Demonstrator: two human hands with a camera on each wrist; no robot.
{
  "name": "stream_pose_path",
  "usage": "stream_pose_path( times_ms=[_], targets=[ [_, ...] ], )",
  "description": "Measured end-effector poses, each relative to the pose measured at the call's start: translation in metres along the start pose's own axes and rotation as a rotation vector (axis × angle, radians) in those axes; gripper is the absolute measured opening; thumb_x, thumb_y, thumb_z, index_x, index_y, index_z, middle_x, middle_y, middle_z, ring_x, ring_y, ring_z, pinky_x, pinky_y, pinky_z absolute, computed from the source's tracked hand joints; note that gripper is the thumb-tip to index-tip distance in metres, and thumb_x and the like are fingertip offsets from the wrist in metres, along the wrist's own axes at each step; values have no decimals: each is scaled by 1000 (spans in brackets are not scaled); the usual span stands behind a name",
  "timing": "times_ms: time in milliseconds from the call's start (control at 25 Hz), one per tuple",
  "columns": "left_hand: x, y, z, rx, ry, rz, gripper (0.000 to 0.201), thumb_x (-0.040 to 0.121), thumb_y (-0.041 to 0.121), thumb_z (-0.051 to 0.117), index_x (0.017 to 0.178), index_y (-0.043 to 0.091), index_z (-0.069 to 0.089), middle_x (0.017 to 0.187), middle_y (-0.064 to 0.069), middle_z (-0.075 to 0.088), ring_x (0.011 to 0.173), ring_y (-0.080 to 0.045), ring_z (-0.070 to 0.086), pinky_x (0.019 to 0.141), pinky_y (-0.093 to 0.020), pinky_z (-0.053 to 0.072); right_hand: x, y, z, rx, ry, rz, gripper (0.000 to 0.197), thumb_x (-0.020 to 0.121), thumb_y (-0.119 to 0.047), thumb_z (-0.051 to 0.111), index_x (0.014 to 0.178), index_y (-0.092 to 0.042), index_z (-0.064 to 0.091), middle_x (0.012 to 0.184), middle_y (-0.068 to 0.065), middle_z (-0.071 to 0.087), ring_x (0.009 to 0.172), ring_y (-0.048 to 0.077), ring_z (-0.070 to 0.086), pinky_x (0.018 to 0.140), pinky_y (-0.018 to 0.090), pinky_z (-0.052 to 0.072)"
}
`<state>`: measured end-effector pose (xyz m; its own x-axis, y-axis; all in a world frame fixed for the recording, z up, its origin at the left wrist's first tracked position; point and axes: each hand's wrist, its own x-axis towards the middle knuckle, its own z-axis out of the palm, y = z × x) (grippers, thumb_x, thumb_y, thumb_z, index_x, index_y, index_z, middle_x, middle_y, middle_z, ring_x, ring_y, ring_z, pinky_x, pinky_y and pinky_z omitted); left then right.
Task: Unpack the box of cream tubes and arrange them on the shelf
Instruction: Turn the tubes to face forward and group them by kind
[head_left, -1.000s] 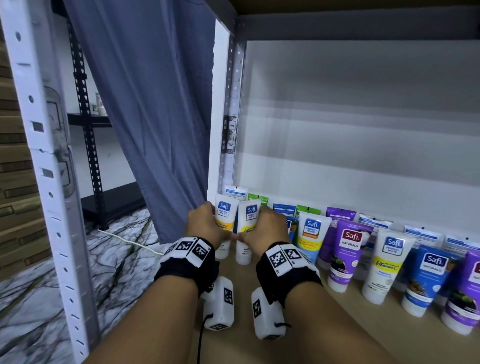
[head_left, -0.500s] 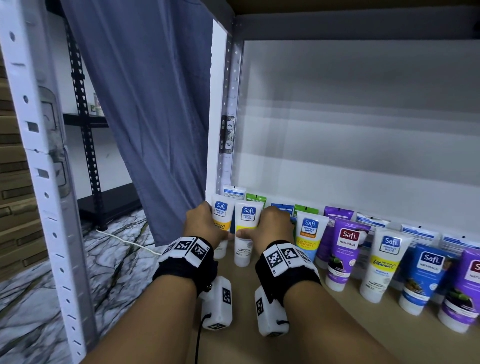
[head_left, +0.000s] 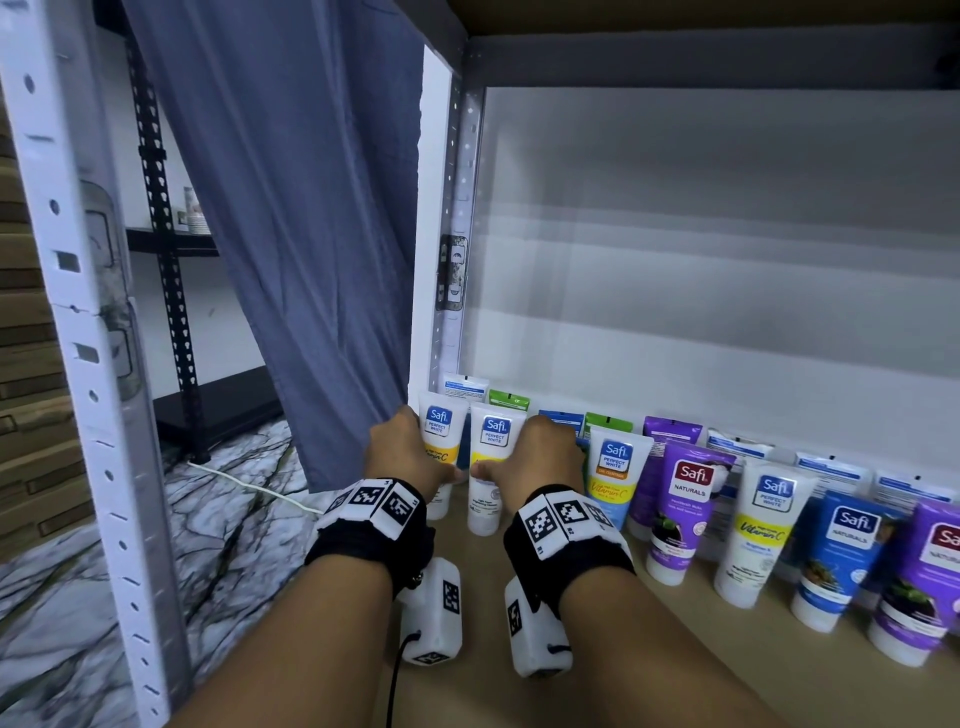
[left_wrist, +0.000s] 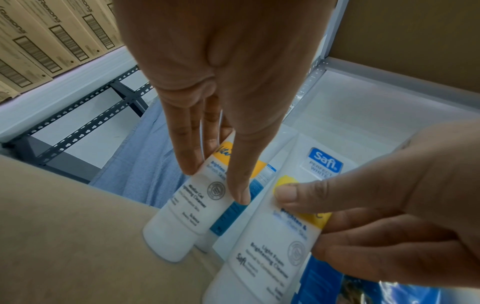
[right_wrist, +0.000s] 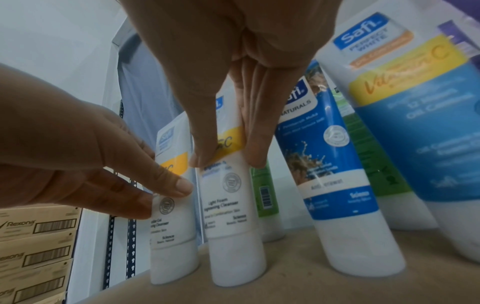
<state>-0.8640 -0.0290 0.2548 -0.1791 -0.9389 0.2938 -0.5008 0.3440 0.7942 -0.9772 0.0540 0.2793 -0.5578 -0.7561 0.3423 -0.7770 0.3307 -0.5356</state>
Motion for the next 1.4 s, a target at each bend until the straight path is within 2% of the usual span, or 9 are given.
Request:
stream_pose_path(
  times_ms=[160, 360, 480, 560, 800, 920, 1080, 1160, 1400],
  targets=[
    [-2, 4, -3, 36, -13, -8, 64, 47, 22, 95, 99, 12, 59, 98, -4, 69, 89, -19, 66, 75, -30, 54, -1, 0, -1, -5, -17, 7, 51, 63, -38, 88, 96, -11, 62, 100, 7, 69, 93, 22, 69, 70, 26, 52],
    [-2, 24, -24, 104, -22, -51, 61, 56, 9, 90, 107, 7, 56, 108, -10, 63, 97, -27, 63, 79, -35, 55, -1, -4, -21, -29, -24, 37, 54, 59, -43, 89, 89, -14, 56, 101, 8, 66, 93, 24, 67, 75, 29, 51],
    [-4, 42, -36, 229, 41, 92, 47, 69, 2, 77, 110, 8, 56, 111, -12, 61, 99, -30, 62, 80, -40, 56, -2, -7, -46, -19, -23, 52, 53, 56, -43, 91, 76, -13, 51, 95, 8, 65, 89, 25, 66, 72, 27, 51],
    [-8, 55, -39, 310, 50, 222, 41, 74, 2, 68, 113, 10, 55, 112, -10, 61, 101, -29, 61, 84, -41, 55, 1, -11, -60, -6, -34, 35, 51, 55, -40, 92, 83, -11, 60, 96, 7, 65, 89, 24, 66, 76, 28, 54],
    [40, 118, -67, 690, -208, 403, 36, 82, 8, 67, 117, 13, 59, 116, -6, 62, 104, -24, 62, 89, -37, 54, 50, -28, -103, -205, -127, -61, 55, 55, -23, 92, 102, -11, 67, 108, 10, 63, 97, 28, 66, 86, 33, 56],
    [70, 144, -74, 854, -357, 570, 42, 83, 17, 73, 122, 11, 60, 123, -4, 61, 117, -21, 53, 98, -27, 44, 84, -36, -109, -274, -207, -129, 61, 55, -19, 93, 108, -8, 67, 110, 13, 61, 96, 26, 66, 87, 34, 56],
    [110, 129, -64, 901, -467, 575, 41, 83, 12, 72, 123, 6, 62, 129, -8, 56, 114, -20, 50, 98, -19, 36, 122, -43, -89, -351, -289, -275, 45, 57, -15, 90, 96, -7, 71, 96, 9, 71, 82, 20, 69, 80, 33, 59],
    [126, 119, -52, 941, -516, 618, 39, 82, 10, 73, 119, 4, 62, 127, -9, 56, 123, -21, 48, 100, -20, 35, 136, -45, -73, -404, -301, -341, 35, 63, -14, 84, 95, -7, 71, 95, 9, 71, 81, 20, 69, 79, 34, 59],
    [135, 116, -27, 967, -597, 583, 36, 85, 7, 69, 120, 5, 64, 123, -8, 60, 115, -21, 58, 94, -24, 47, 153, -43, -51, -521, -332, -421, 24, 81, -6, 67, 105, -1, 68, 104, 9, 70, 90, 23, 67, 83, 34, 56]
  ],
)
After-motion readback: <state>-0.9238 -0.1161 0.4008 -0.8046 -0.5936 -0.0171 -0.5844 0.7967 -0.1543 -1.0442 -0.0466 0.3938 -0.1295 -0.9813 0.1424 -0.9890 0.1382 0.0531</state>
